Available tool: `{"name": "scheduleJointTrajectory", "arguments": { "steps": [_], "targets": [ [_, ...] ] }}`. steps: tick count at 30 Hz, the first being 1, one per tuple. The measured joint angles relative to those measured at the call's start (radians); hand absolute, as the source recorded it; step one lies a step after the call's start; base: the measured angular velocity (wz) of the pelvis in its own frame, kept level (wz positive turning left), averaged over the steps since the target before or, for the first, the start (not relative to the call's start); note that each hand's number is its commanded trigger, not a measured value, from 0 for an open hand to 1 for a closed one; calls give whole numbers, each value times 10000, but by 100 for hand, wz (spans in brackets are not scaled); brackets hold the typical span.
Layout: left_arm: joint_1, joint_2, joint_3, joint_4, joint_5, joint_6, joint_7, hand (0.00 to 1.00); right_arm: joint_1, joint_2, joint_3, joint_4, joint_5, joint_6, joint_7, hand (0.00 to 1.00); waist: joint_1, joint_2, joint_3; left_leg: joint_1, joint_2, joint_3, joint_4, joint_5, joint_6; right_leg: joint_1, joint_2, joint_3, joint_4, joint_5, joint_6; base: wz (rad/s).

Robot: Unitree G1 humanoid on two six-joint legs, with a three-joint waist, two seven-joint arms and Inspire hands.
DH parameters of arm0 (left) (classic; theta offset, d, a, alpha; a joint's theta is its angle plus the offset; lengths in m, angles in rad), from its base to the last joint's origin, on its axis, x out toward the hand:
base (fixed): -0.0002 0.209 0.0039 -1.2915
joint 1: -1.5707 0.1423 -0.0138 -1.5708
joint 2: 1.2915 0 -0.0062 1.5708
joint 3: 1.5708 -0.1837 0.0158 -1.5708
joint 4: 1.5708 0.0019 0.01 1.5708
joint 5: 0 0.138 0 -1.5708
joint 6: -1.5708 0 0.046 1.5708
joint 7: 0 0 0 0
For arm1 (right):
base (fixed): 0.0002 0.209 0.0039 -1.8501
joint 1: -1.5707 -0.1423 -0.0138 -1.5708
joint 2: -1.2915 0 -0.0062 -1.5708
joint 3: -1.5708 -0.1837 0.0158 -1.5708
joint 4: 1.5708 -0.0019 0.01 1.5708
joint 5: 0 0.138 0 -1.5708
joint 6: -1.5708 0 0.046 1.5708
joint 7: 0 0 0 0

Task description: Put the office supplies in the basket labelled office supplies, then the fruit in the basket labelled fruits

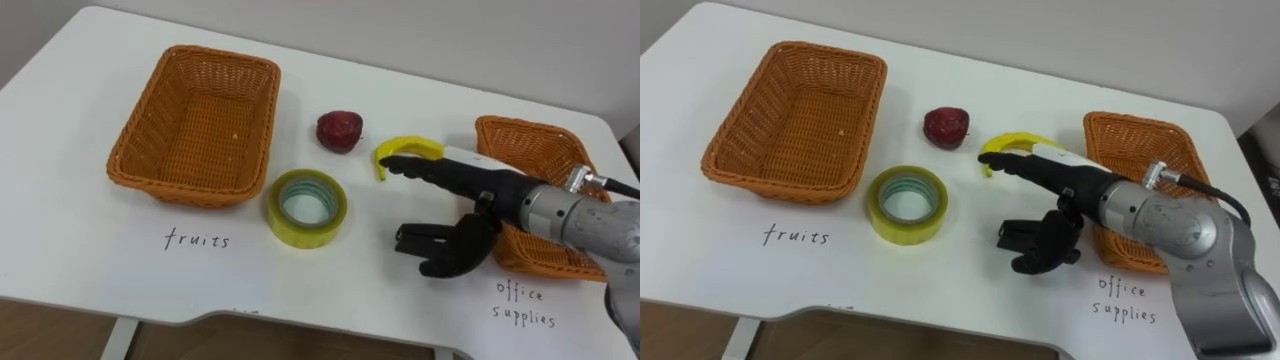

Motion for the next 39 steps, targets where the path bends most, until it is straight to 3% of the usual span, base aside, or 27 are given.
{"name": "scheduleJointTrajectory", "arguments": {
  "steps": [4, 17, 28, 39],
  "targets": [
    [-57, -1, 0, 2, 0, 0, 17, 0, 0, 360, 11, 46, -279, 137, -3, 0, 16, 5, 4, 12, 0, 38, 1, 0, 0, -13, -1, 3, -3, 0, 0, -2],
    [-48, -14, 3, 0, 23, 18, 26, 0, 3, 689, 68, 130, -457, 555, -13, 0, 36, 28, 19, 11, 6, 76, 1, 0, 0, -35, -2, 12, -3, 2, -2, 0],
    [-96, -72, 5, -25, 27, 20, 29, 0, 3, 1421, 377, 440, -1226, 610, -39, 0, 70, 54, 3, -82, 16, 125, -7, 0, 0, -163, -2, -15, 7, 5, -9, -1],
    [-111, -216, -4, -29, 60, 1, 19, 0, 2, 1878, 408, 858, -2237, 687, -133, 0, 88, 125, 5, -79, 7, 100, -15, 0, 1, -150, -10, -37, 7, 5, -8, 0]
  ]
}}
